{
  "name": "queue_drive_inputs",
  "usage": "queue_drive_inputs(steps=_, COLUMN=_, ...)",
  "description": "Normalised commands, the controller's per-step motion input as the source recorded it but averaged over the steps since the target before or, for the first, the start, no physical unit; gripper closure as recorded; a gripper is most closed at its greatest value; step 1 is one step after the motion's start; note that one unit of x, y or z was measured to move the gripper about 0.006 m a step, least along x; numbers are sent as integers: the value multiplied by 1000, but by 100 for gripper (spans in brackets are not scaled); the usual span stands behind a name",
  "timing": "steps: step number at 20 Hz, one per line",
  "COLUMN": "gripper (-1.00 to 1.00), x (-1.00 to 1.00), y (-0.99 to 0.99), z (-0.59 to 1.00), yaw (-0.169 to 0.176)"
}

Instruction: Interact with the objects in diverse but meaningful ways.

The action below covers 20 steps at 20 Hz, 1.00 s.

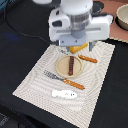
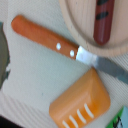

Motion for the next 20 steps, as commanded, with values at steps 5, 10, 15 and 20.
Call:
queue_drive_inputs(steps=5, gripper=-100, x=385, y=-290, z=178, yaw=60)
queue_drive_inputs(steps=10, gripper=-100, x=174, y=-446, z=180, yaw=83)
queue_drive_inputs(steps=15, gripper=-100, x=20, y=-377, z=81, yaw=153)
queue_drive_inputs(steps=20, gripper=-100, x=0, y=-343, z=63, yaw=174)
